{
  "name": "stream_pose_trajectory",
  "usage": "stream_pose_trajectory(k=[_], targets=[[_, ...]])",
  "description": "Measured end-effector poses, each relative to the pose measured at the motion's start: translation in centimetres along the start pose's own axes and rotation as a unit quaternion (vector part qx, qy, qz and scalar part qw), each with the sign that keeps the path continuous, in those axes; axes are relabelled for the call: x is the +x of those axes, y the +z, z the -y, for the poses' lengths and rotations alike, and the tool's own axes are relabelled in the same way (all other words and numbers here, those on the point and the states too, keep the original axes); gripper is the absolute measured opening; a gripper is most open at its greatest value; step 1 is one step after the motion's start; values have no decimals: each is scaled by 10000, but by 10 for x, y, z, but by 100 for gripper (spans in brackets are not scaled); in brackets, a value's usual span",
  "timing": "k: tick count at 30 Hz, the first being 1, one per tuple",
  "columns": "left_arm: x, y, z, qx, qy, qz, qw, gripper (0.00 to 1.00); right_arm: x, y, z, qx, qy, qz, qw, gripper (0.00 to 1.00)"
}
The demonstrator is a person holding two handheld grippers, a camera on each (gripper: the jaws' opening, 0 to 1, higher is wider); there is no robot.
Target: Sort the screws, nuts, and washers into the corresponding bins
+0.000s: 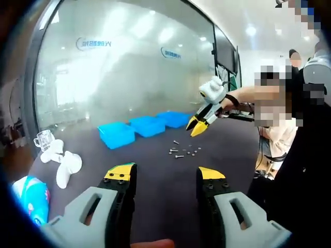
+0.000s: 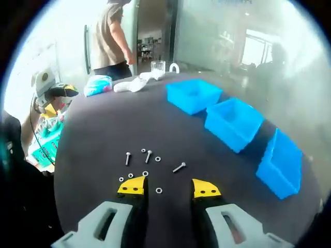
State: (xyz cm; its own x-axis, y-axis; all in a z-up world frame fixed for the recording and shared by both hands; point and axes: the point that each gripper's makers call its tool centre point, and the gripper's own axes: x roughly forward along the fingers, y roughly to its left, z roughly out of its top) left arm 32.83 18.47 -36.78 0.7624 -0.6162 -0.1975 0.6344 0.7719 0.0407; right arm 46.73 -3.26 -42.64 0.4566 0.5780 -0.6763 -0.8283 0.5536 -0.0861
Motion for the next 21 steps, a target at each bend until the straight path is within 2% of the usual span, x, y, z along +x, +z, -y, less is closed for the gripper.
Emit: stream_pose_trajectory(k=[7,11,21], targets=[[-5,-3,-3,-58,56,18,10000,46,15,0,0,-80,53,-355,9993,28],[-9,-3,-5,-75,79,45,9999,46,16,1,5,-392,-32,-517,9979,28],[-12,-5,-6,-109,97,50,9999,46,15,-3,11,-313,187,-1072,9936,28]])
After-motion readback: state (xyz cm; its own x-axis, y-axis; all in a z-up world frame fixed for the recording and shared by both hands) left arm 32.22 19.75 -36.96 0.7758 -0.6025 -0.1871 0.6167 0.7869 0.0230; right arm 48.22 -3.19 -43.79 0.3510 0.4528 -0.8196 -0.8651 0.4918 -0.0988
